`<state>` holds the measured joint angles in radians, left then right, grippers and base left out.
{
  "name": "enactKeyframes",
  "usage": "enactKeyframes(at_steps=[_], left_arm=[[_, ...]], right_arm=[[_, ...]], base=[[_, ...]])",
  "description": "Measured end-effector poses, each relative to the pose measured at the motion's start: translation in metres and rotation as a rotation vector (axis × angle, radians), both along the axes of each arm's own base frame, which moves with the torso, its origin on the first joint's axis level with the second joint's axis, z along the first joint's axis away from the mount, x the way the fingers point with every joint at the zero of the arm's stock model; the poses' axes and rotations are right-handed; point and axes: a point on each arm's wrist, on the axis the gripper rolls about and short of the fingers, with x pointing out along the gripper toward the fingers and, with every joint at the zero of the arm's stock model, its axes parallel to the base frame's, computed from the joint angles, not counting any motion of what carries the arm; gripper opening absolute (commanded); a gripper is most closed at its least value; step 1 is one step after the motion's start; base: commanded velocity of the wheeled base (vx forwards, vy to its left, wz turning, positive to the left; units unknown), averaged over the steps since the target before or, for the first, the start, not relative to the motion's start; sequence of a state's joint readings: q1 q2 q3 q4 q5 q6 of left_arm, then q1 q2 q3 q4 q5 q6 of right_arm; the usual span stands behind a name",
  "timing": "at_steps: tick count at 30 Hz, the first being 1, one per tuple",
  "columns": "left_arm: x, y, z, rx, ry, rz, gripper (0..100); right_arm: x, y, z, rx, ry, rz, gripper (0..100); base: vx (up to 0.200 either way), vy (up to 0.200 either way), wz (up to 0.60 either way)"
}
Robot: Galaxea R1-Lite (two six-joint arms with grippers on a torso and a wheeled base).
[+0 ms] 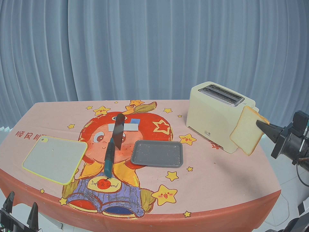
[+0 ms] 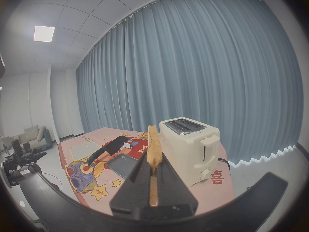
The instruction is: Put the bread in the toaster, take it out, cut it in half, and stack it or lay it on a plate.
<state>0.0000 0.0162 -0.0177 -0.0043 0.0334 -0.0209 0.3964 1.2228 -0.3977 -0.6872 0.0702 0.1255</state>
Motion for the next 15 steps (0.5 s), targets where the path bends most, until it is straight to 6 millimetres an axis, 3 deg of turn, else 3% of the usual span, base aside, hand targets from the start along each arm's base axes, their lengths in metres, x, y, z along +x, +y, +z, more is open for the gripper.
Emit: enactKeyframes(at_steps=[15], left_arm=[[0.0000,0.0000,0.0000,0.000,0.000,0.000,100]], right_arm=[[0.0003,0.0053,-0.0041,-0.007,0.020,0.027,0]], base=[[0.000,0.000,0.00]])
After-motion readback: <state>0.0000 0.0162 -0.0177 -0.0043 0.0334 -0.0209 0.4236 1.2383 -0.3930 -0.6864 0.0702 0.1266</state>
